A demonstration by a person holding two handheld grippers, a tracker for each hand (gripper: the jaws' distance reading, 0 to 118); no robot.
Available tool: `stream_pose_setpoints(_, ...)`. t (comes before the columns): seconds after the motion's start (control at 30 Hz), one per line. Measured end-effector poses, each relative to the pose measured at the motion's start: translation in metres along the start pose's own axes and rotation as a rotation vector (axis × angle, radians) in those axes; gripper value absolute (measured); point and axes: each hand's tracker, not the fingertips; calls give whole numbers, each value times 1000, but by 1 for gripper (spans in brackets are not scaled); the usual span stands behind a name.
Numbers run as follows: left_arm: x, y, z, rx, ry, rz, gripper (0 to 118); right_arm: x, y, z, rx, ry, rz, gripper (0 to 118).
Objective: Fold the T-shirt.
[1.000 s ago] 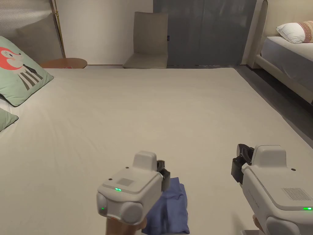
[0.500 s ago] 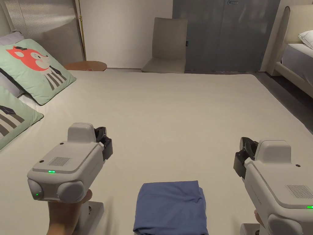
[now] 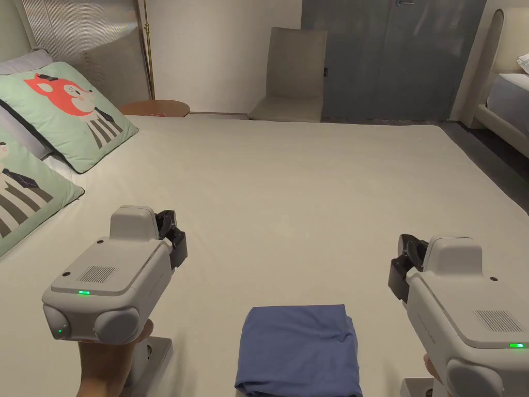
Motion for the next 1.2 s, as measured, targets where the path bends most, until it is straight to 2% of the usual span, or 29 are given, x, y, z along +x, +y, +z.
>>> stream_pose_setpoints(0.3, -6, -4, -1, -23, -23, 35, 0, -30, -95, -68, -393, 139, -27, 1)
stream_pose_setpoints(0.47, -5, -13, -4, -61, -43, 42, 0, -45, -136, -81, -563, 123, 4, 2)
stream_pose_setpoints(0.57, -5, -26, -10, -124, -74, 72, 0, -50, -154, -92, -727, 112, 58, 1)
stream_pose_setpoints(0.63, -3, -37, -16, -182, -101, 107, 0, -48, -151, -89, -622, 113, 42, 1)
stream_pose_setpoints(0.8, 4, -63, -31, -375, -190, 251, 1, -44, -144, -88, -653, 131, 17, 1)
stream_pose_setpoints(0.83, 5, -68, -35, -412, -204, 286, 6, -43, -145, -89, -653, 137, 15, 1)
stream_pose_setpoints(0.87, 7, -74, -40, -466, -229, 316, 21, -42, -146, -90, -654, 140, 10, 1)
stream_pose_setpoints(0.93, 12, -85, -51, -581, -289, 412, 67, -41, -145, -90, -657, 144, 4, 1)
stream_pose_setpoints(0.97, 14, -90, -57, -639, -317, 449, 96, -40, -145, -90, -658, 148, 3, 1)
stream_pose_setpoints(1.0, 17, -99, -64, -691, -340, 500, 109, -40, -145, -90, -660, 149, 1, 1)
stream_pose_setpoints(1.2, 31, -128, -93, -867, -429, 592, 109, -35, -147, -90, -660, 163, -22, 1)
